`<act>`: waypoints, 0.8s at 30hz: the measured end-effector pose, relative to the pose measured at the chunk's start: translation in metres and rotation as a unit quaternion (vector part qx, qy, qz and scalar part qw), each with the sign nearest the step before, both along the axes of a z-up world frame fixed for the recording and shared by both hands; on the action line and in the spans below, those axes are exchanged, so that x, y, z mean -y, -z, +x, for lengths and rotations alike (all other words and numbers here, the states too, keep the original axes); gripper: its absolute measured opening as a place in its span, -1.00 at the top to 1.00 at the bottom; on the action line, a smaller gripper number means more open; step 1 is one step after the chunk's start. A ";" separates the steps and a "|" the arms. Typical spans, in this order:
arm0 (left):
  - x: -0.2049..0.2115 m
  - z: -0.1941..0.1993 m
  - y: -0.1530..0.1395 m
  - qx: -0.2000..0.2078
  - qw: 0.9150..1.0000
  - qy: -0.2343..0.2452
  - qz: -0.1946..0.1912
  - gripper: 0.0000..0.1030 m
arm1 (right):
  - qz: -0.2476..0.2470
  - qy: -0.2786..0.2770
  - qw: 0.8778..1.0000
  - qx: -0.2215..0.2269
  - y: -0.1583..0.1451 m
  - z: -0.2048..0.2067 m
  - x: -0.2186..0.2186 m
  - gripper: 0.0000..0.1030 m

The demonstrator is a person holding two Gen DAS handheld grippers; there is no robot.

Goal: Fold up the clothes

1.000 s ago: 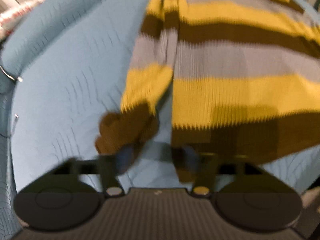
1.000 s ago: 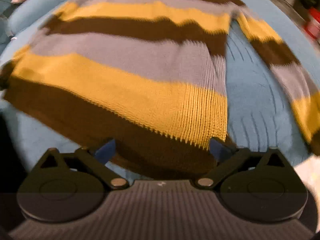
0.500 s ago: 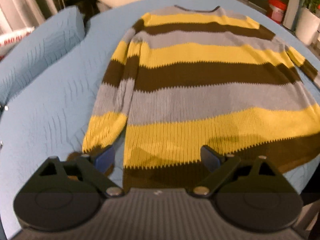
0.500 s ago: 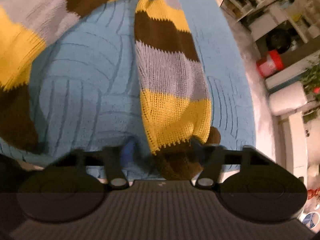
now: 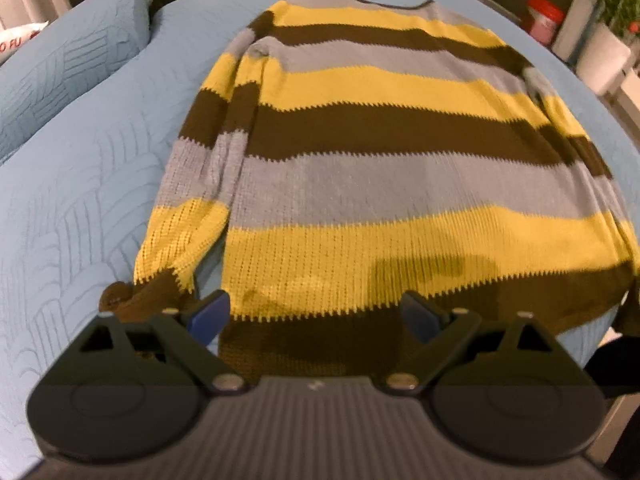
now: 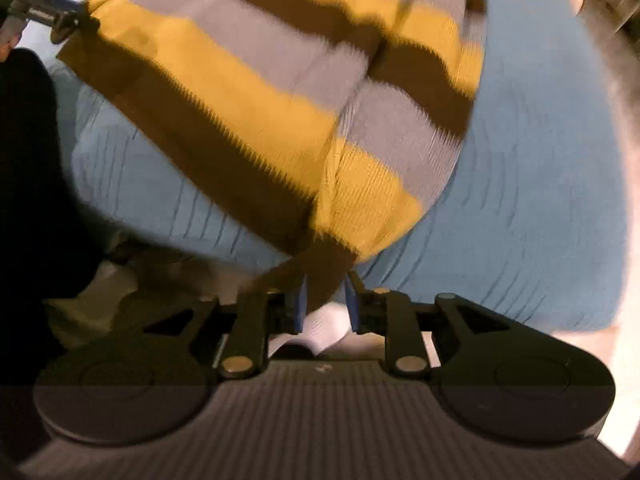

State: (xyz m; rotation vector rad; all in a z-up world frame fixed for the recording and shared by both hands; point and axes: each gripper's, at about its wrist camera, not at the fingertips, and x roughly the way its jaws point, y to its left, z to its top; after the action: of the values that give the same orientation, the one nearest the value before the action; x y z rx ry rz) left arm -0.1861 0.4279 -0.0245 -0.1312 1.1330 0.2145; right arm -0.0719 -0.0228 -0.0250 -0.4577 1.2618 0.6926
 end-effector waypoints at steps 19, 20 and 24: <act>-0.014 -0.003 0.005 -0.004 0.999 -0.033 -0.035 -0.83 | -0.069 0.103 0.985 0.118 0.045 0.094 -0.002 0.86; -0.014 -0.002 0.005 -0.006 0.999 -0.033 -0.035 -0.83 | -0.085 0.103 0.985 0.107 0.053 0.098 0.002 0.82; -0.011 -0.002 0.005 -0.007 0.999 -0.028 -0.028 -0.83 | -0.142 0.063 0.987 0.034 0.069 0.105 0.015 0.54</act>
State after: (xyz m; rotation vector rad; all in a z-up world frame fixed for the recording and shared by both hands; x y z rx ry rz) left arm -0.1880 0.4392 -0.0297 -0.2119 1.1500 0.2326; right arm 0.0328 -0.0377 -0.0943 -0.6233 1.3175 0.3884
